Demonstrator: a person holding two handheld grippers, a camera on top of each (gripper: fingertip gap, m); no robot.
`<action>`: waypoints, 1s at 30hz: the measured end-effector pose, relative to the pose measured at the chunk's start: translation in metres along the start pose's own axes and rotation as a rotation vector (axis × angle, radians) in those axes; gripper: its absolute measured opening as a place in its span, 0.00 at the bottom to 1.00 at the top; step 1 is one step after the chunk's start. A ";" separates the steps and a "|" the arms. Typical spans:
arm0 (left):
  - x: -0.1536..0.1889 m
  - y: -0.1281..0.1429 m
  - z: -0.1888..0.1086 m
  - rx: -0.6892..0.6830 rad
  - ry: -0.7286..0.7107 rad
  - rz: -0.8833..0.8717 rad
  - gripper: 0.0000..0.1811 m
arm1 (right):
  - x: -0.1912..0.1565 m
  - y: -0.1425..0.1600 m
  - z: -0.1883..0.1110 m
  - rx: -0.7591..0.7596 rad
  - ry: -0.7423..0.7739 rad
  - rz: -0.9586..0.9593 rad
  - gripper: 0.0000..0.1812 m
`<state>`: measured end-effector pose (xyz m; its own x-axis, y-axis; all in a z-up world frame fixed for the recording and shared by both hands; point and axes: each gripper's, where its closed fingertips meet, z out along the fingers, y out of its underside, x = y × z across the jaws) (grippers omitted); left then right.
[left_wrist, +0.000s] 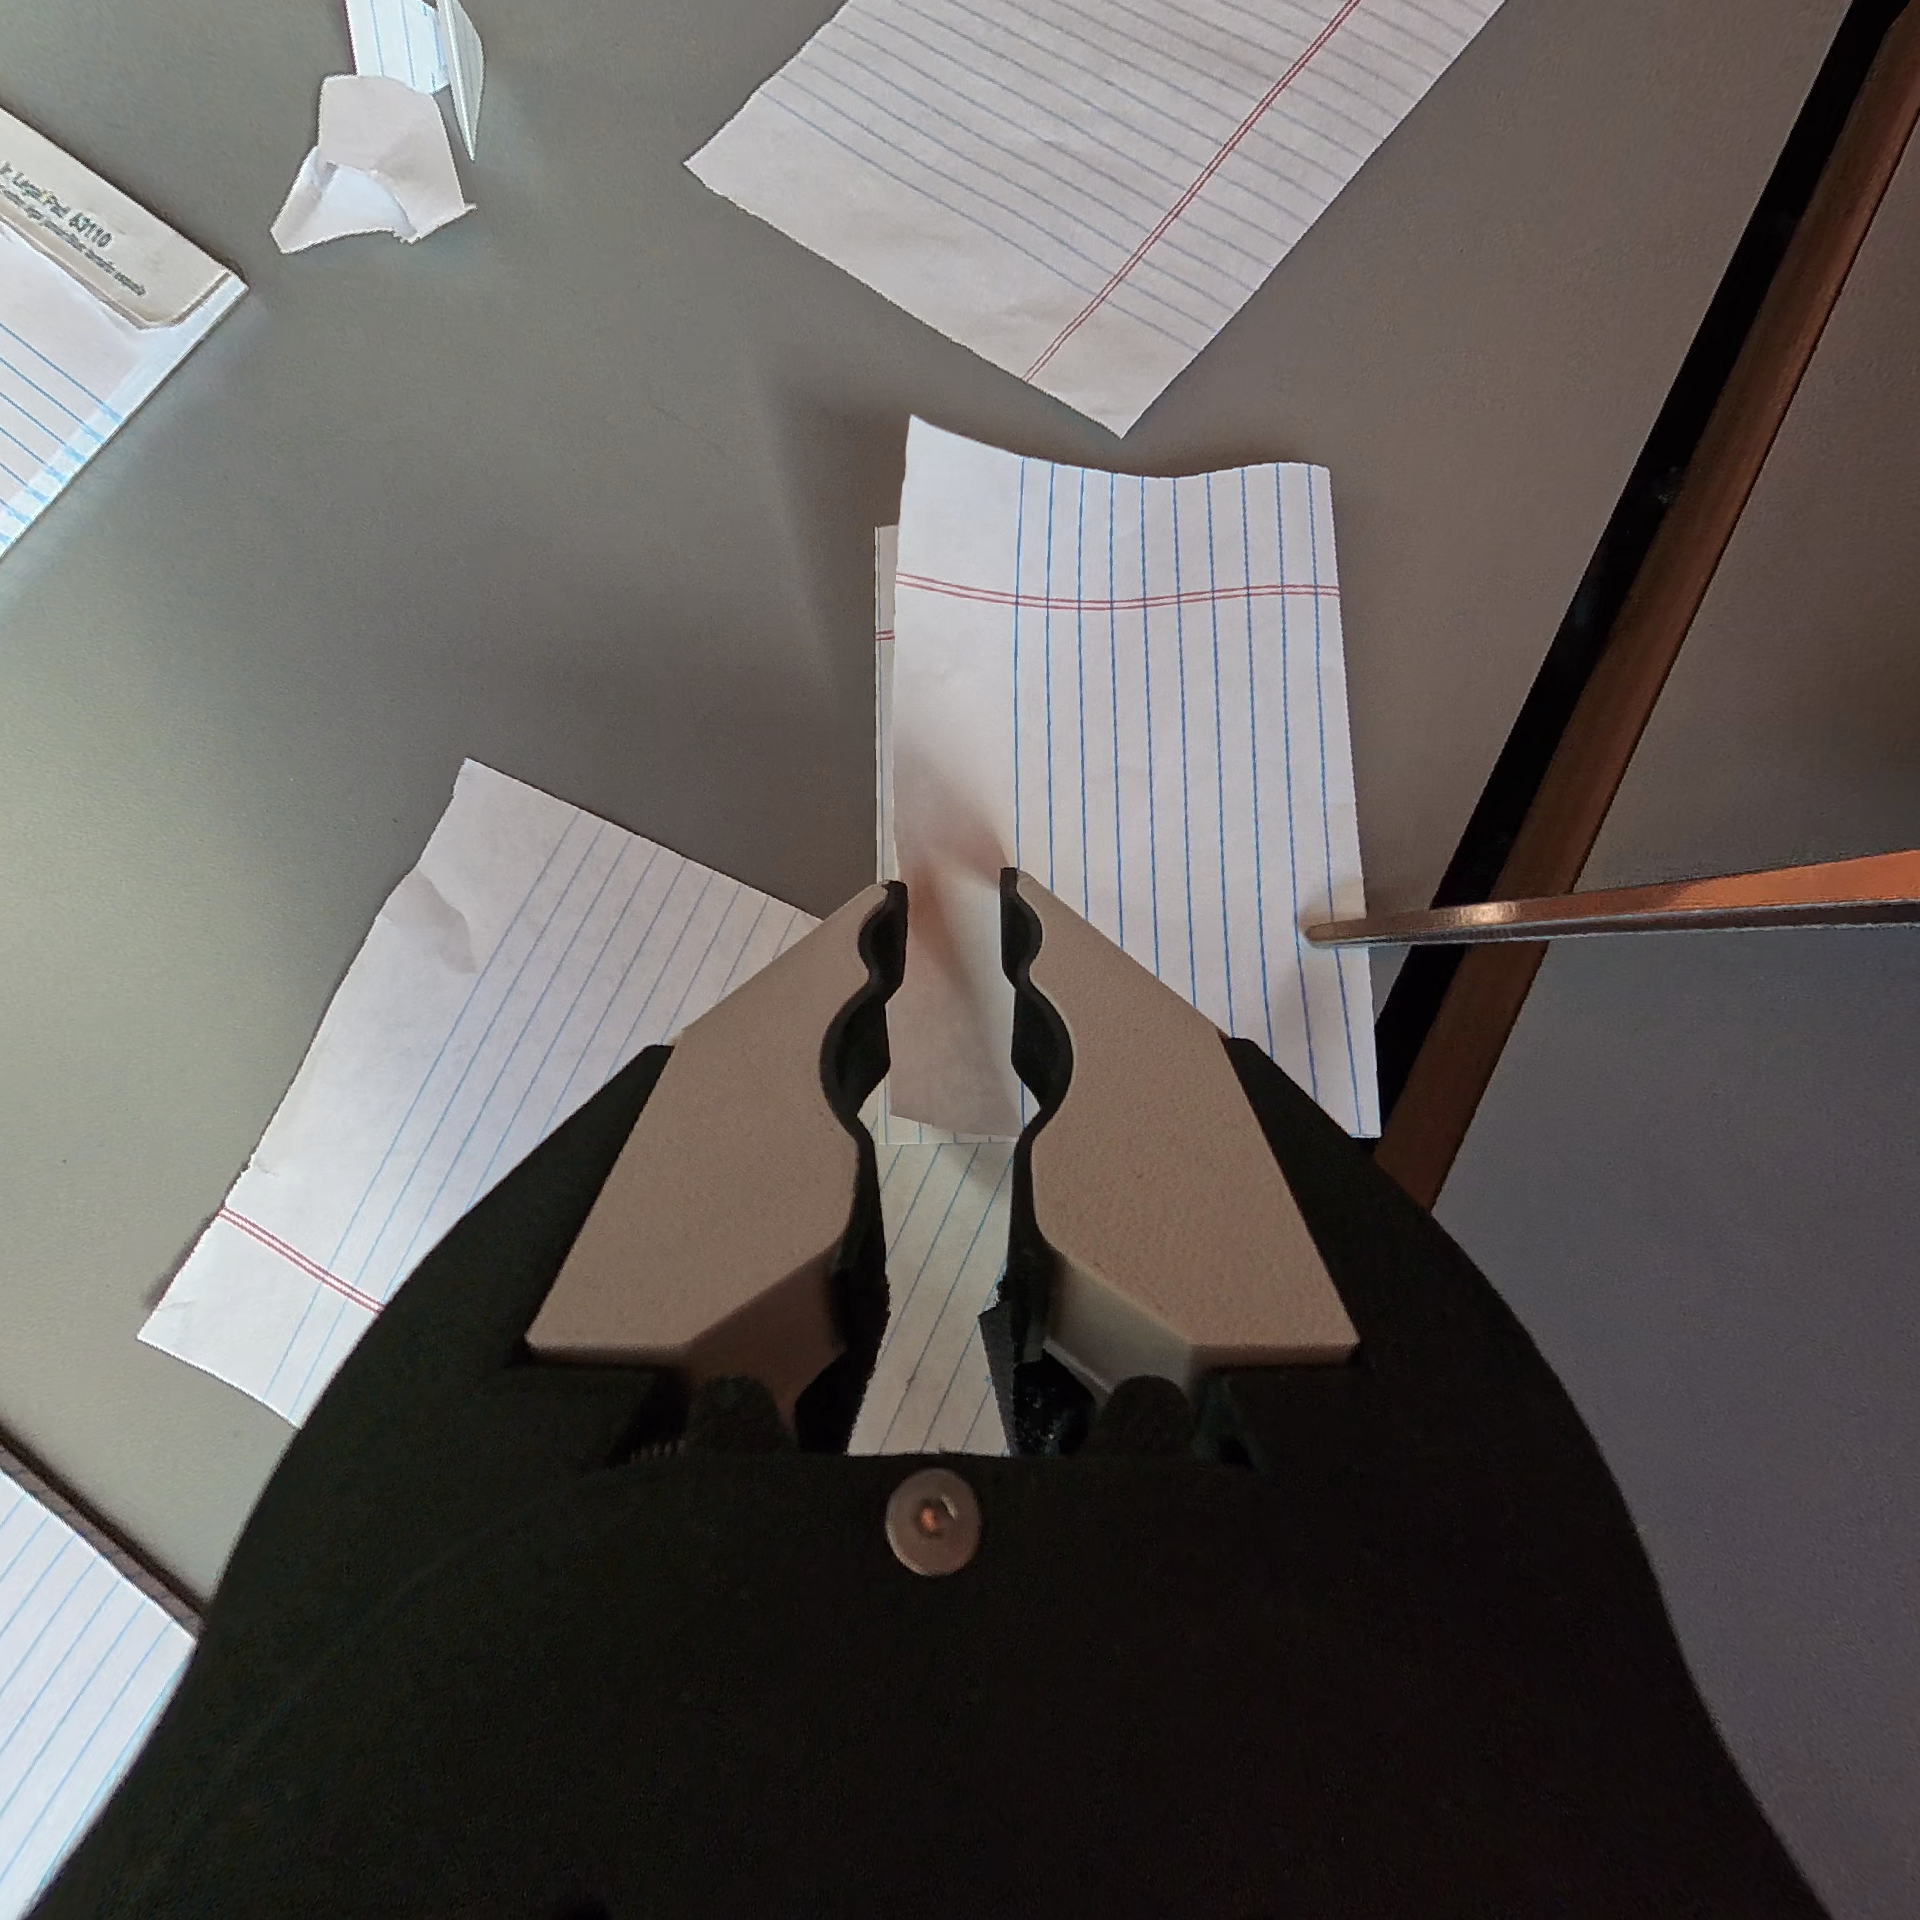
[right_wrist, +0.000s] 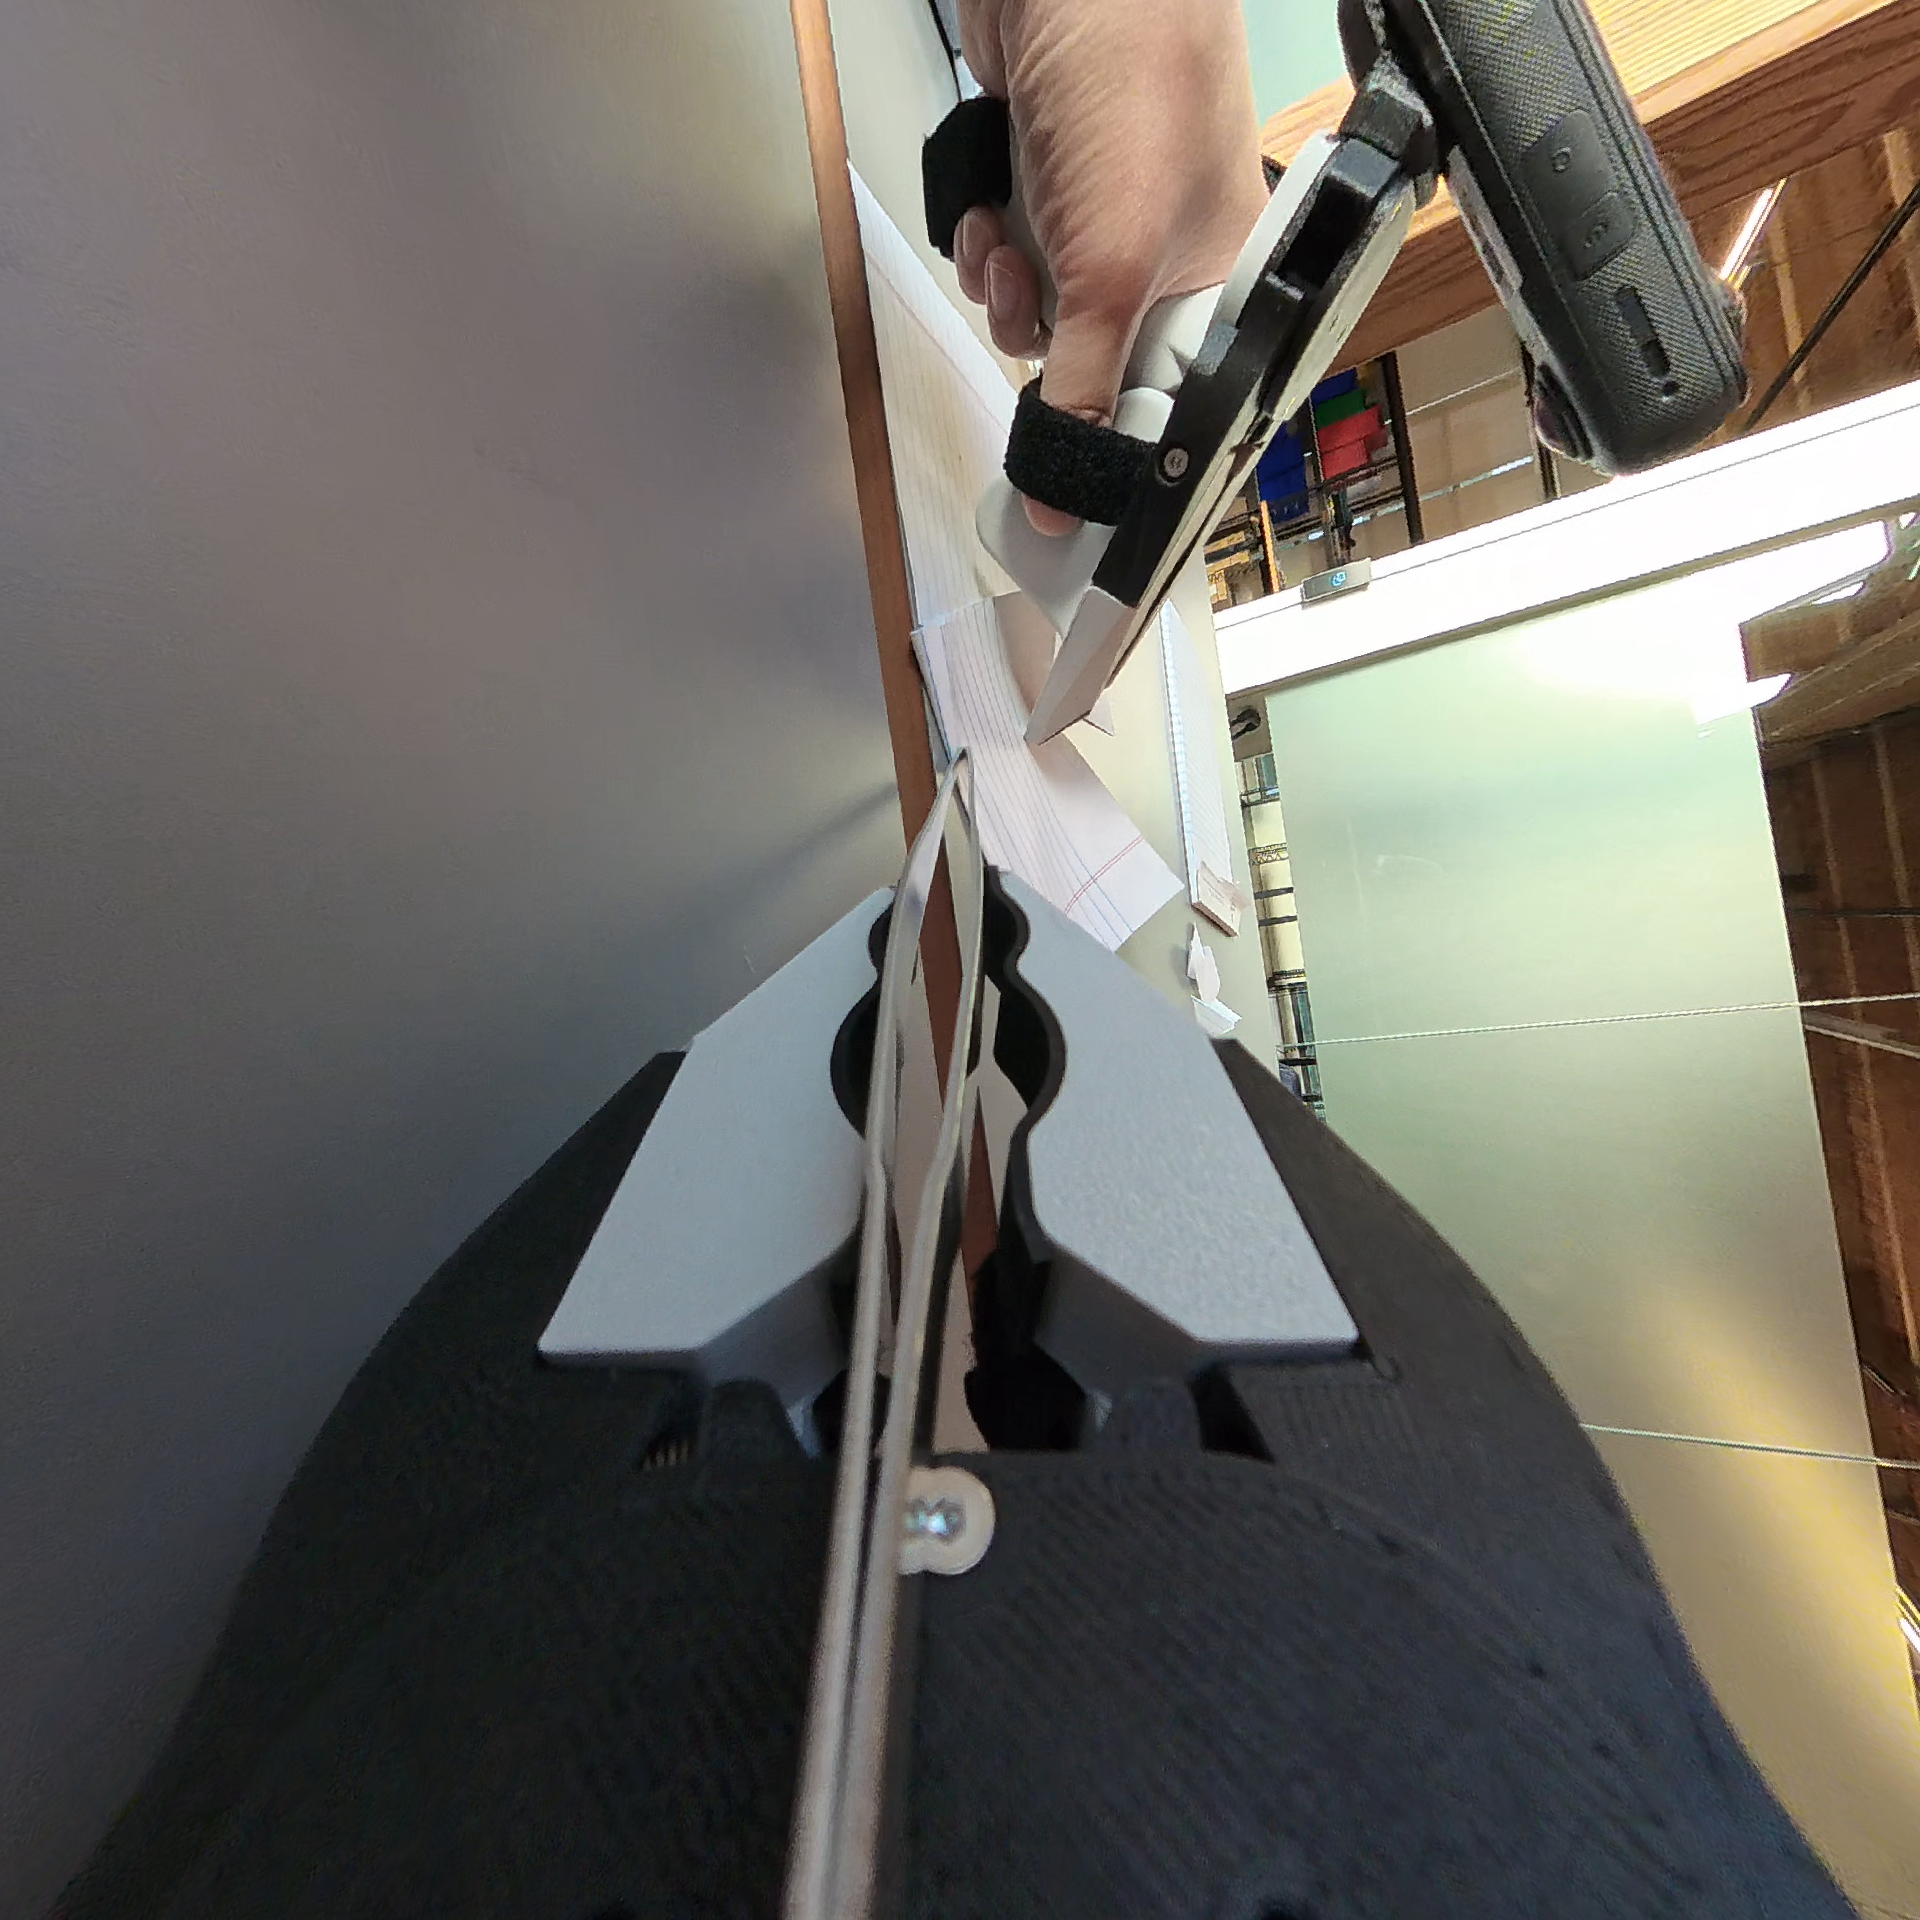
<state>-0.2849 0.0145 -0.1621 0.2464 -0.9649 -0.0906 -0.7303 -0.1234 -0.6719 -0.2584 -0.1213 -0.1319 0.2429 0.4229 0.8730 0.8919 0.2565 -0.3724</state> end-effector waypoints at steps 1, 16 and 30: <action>0.000 0.000 0.000 0.000 0.001 -0.001 0.09 | -0.001 -0.002 0.000 0.006 -0.001 0.000 0.07; 0.003 0.000 0.000 0.006 -0.002 0.007 0.05 | -0.015 -0.029 0.003 0.086 -0.045 0.032 0.07; 0.003 0.000 0.000 0.024 0.005 -0.004 0.05 | 0.001 -0.001 0.000 0.034 -0.029 0.083 0.07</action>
<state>-0.2835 0.0114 -0.1626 0.2460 -0.9656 -0.0846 -0.7138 -0.1214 -0.6897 -0.2587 -0.1208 -0.1304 0.3041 0.4687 0.8293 0.8555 0.2486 -0.4542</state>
